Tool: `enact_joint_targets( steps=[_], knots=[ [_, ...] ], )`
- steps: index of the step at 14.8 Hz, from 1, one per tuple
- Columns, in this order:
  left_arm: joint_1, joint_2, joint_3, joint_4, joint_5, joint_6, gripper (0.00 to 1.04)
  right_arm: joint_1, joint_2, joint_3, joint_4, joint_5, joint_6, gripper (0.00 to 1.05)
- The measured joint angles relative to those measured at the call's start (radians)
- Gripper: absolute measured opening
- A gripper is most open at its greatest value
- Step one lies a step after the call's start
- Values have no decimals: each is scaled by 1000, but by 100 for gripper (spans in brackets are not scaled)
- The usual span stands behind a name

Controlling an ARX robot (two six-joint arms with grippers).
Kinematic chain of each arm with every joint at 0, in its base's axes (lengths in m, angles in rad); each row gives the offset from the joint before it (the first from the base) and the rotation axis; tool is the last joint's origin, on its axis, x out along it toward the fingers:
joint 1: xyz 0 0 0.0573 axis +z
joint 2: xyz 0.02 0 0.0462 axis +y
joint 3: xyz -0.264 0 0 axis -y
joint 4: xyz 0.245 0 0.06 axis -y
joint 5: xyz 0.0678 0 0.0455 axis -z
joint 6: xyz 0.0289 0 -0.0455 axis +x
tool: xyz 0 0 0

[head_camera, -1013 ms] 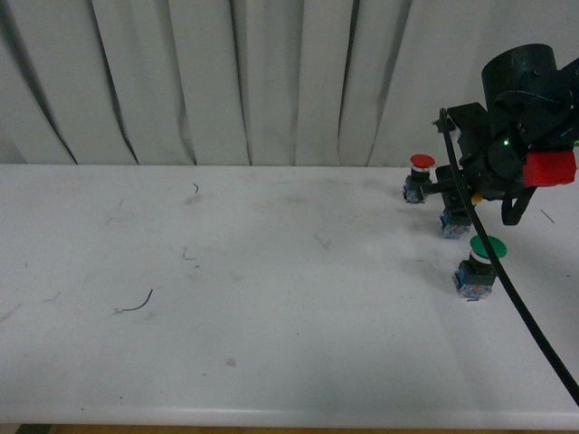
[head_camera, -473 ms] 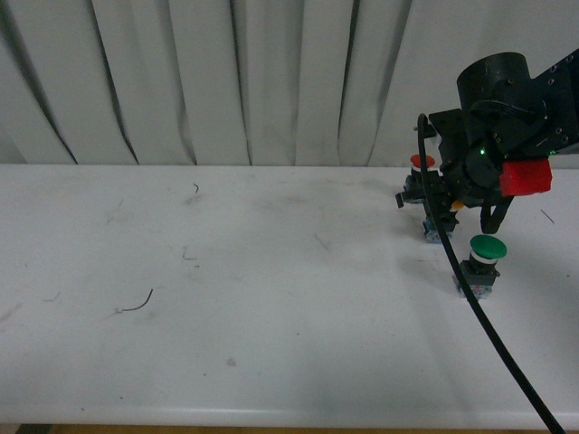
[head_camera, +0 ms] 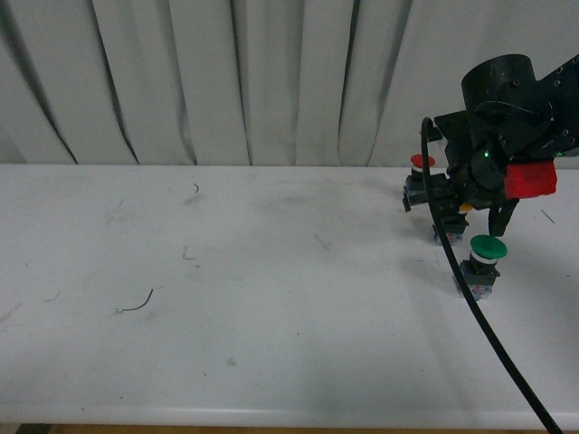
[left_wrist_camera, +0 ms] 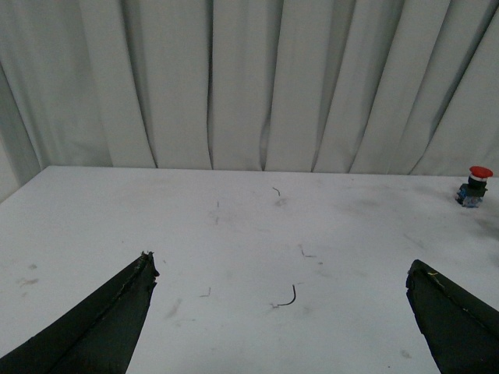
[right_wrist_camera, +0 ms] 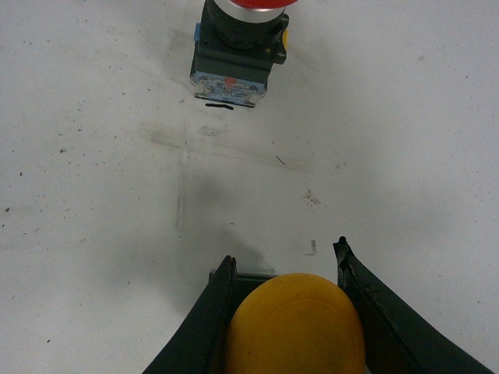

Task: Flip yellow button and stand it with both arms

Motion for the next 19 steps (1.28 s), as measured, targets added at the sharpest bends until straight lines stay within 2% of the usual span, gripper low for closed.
enact_joint_targets(
  steps=[3, 9, 10, 15, 19],
  knots=[
    [0, 0, 0, 0, 0, 0, 98, 0, -2, -2, 1, -1, -8, 36],
    [0, 0, 0, 0, 0, 0, 98, 0, -4, -4, 14, -2, -10, 100],
    [0, 0, 0, 0, 0, 0, 98, -2, -11, -9, 23, -6, -10, 97],
    [0, 0, 0, 0, 0, 0, 98, -14, -217, -165, 143, -88, -2, 98],
    [0, 0, 0, 0, 0, 0, 98, -41, -572, -502, 394, -219, 66, 98]
  ],
)
